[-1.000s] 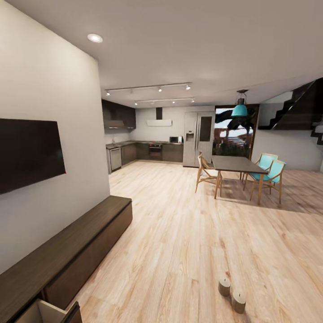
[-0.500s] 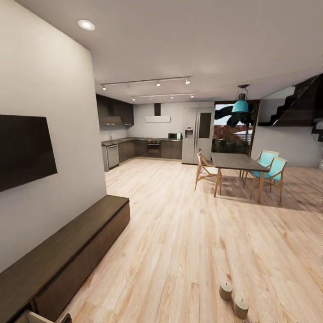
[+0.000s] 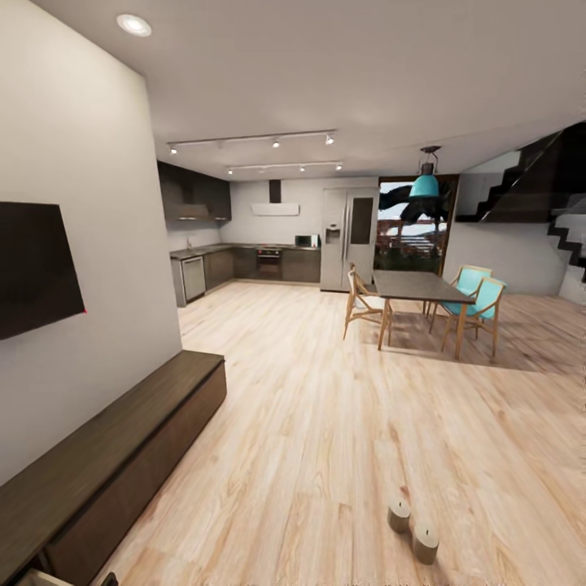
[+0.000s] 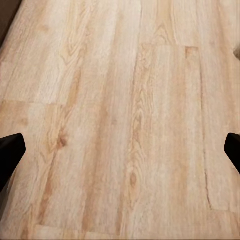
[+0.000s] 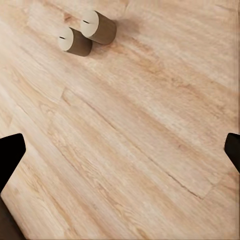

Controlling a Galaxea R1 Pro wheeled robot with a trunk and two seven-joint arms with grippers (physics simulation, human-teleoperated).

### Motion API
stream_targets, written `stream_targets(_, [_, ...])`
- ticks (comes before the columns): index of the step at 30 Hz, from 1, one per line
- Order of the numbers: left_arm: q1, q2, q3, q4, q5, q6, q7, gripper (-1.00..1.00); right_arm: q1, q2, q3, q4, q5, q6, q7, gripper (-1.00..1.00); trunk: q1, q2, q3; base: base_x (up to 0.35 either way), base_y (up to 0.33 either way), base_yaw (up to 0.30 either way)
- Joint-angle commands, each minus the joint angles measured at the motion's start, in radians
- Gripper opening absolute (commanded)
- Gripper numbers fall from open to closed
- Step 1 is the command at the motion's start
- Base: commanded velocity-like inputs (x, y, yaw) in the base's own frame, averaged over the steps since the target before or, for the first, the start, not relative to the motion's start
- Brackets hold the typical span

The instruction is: Place each of the two pumpkins and all three candles from the living room inside a cabinet in the living room (use any cabinet), then make sure every cabinet is closed, and position the cauldron so it is next to a table in the living room.

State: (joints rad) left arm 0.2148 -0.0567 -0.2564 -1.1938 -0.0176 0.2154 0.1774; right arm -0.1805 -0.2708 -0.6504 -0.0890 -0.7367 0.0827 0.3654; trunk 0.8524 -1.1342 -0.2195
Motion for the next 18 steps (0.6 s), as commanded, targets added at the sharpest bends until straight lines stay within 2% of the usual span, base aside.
stream_targets(1, [0.000, 0.000, -0.001, -0.002, -0.002, 0.006, 0.005, 1.00, 0.000, 0.000, 0.000, 0.000, -0.010, 0.006, 0.003, 1.00, 0.000, -0.001, -0.003, 0.001, 0.000, -0.111])
stream_targets(18, [0.000, 0.001, -0.001, -0.003, -0.002, 0.005, 0.007, 1.00, 0.005, -0.001, 0.000, 0.001, -0.010, 0.006, 0.001, 1.00, 0.000, -0.001, -0.030, 0.000, 0.000, -0.113])
